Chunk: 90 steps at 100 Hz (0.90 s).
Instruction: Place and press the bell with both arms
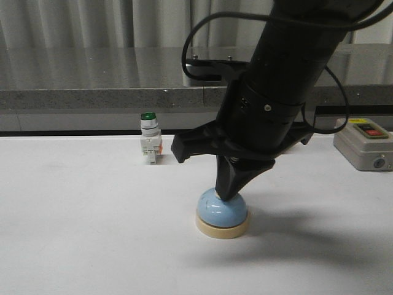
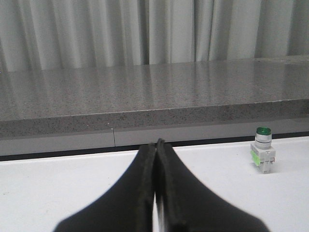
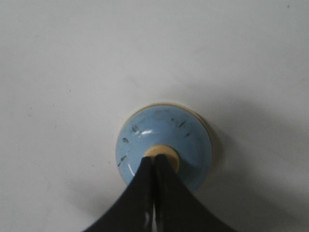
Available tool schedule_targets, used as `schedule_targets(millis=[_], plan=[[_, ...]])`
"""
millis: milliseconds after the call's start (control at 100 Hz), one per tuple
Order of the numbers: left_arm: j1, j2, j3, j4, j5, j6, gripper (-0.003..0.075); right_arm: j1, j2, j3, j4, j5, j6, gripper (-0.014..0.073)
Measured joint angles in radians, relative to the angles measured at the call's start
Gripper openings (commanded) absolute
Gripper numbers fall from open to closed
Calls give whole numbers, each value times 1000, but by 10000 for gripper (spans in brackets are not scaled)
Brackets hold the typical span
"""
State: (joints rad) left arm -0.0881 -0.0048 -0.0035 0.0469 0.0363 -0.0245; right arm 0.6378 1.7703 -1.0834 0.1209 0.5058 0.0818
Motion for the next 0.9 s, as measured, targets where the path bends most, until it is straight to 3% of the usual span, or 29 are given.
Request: schedule_targets(millis=[250, 620, 900], plan=[[0, 0, 0, 0, 0, 0, -21, 0, -15, -3, 0, 8, 0, -64], [0, 0, 0, 0, 0, 0, -21, -11, -219, -3, -67, 8, 0, -64], [0, 0, 0, 0, 0, 0, -21, -166, -389, 80, -109, -28, 0, -64]])
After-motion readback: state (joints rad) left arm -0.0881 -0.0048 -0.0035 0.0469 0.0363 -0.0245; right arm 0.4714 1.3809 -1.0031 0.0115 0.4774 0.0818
